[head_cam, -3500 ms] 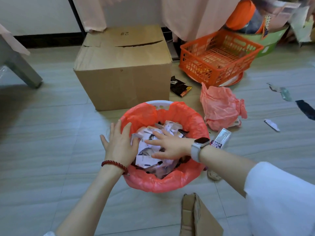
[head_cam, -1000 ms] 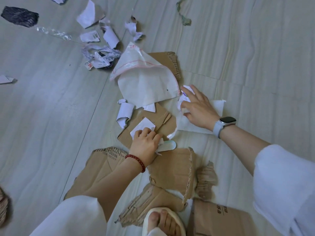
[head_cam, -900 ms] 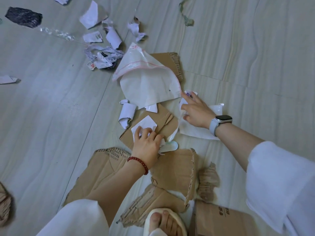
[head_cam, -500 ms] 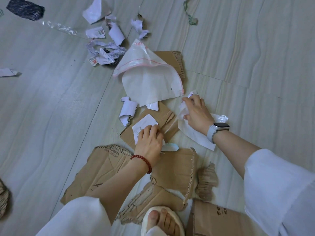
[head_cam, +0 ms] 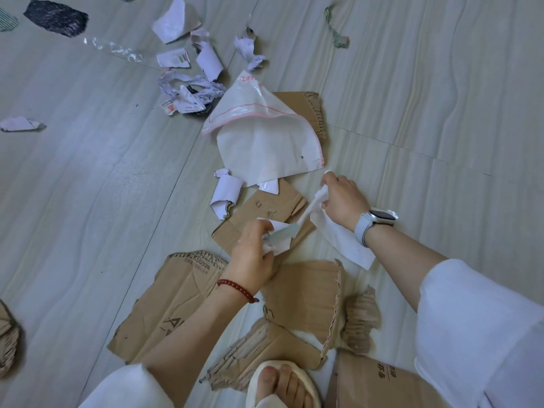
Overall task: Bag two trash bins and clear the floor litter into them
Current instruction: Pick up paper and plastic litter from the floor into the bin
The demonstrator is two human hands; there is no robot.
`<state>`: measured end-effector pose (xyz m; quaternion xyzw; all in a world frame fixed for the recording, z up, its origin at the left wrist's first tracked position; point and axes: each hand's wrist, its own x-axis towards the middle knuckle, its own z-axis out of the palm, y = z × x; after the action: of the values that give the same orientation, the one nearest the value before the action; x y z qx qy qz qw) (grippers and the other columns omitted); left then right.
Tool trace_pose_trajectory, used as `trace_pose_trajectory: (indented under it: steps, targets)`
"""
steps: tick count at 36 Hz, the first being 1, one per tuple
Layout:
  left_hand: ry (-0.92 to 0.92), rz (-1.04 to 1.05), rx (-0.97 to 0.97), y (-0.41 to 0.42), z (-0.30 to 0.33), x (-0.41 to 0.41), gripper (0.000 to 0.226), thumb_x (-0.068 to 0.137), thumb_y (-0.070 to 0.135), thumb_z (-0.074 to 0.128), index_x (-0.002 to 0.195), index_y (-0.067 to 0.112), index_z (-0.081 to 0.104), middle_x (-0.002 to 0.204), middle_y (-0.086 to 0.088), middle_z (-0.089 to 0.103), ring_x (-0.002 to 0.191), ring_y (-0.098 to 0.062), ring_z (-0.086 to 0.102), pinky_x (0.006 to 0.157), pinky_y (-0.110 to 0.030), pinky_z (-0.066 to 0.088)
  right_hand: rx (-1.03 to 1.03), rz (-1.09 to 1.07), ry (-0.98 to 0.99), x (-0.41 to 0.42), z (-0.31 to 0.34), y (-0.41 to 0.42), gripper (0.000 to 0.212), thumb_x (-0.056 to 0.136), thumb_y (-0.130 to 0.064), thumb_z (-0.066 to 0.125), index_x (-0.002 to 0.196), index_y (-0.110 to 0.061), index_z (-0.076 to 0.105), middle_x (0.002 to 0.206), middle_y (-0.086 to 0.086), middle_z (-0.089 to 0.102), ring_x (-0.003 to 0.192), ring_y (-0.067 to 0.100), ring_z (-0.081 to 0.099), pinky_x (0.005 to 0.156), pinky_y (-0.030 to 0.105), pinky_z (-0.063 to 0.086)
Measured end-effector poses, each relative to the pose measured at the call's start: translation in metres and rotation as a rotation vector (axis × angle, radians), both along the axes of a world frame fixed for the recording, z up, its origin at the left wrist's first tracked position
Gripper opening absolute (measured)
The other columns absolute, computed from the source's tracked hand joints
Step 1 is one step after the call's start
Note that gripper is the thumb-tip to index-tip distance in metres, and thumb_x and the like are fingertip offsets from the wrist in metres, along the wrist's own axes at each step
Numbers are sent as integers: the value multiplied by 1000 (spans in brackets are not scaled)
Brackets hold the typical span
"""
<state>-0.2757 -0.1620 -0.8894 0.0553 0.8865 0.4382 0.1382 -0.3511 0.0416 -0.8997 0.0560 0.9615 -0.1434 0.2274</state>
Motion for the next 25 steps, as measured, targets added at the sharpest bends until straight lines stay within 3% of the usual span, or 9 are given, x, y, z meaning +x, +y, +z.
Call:
trace_pose_trajectory:
  steps: [2,3,6,10,13,16,19,22,25]
  targets:
    - [-6,76,11,-4,6,-7,52,78,-13,50,126,5,43,108,-3,41,87,-5,44,76,-3,32,8,6,28,5,1,0,32,90,-10,50,121,-6,41,119,17,48,108,33,45,79,35,38]
    - [12,82,-8,-6,6,-11,59,79,-13,50,134,5,36,110,-3,37,89,-4,43,78,-3,32,12,8,49,8,0,0,30,91,-9,49,119,-5,42,118,17,49,106,33,46,77,34,38]
    - [6,35,-152,-11,4,-19,63,80,-12,46,139,6,32,121,-11,34,92,-17,46,77,-20,36,11,16,89,16,-4,-1,29,92,-9,46,121,-4,44,117,17,47,102,33,48,76,36,40]
    - [139,-197,-298,-12,-8,-19,64,65,-13,59,123,11,45,117,-19,52,85,-34,59,63,-33,52,-39,-73,137,22,-2,6,39,95,-13,44,133,-3,40,123,15,45,106,34,51,80,36,43]
    - [209,-291,-393,-13,-13,-15,59,65,9,76,118,8,52,105,-14,60,77,-30,62,51,-30,53,-88,-149,283,20,10,11,31,93,-12,46,123,-3,48,123,15,47,110,34,49,75,33,40]
    - [264,-367,-499,-16,-21,-12,70,54,23,85,114,8,55,96,-10,61,73,-24,61,51,-26,52,-104,-128,406,6,28,7,23,91,-11,47,111,-3,53,117,15,50,111,32,48,72,31,37]
    - [224,-302,-488,-14,-23,-16,69,49,17,86,110,7,54,91,-9,60,73,-25,61,52,-28,53,-123,-47,521,-20,48,-2,24,90,-11,49,111,-3,54,116,15,55,110,32,49,72,35,40]
    - [197,-289,-511,-10,-22,-23,50,45,14,88,87,8,60,74,-6,59,65,-25,57,47,-29,46,-182,19,552,-48,62,-19,31,90,-16,51,119,-8,49,118,12,58,108,32,52,74,36,42]
    - [238,-303,-484,-12,-21,-25,38,44,-3,79,68,11,55,59,-2,54,55,-21,51,43,-25,35,-207,82,553,-75,66,-39,33,90,-21,53,121,-11,48,115,10,58,108,29,50,72,35,42]
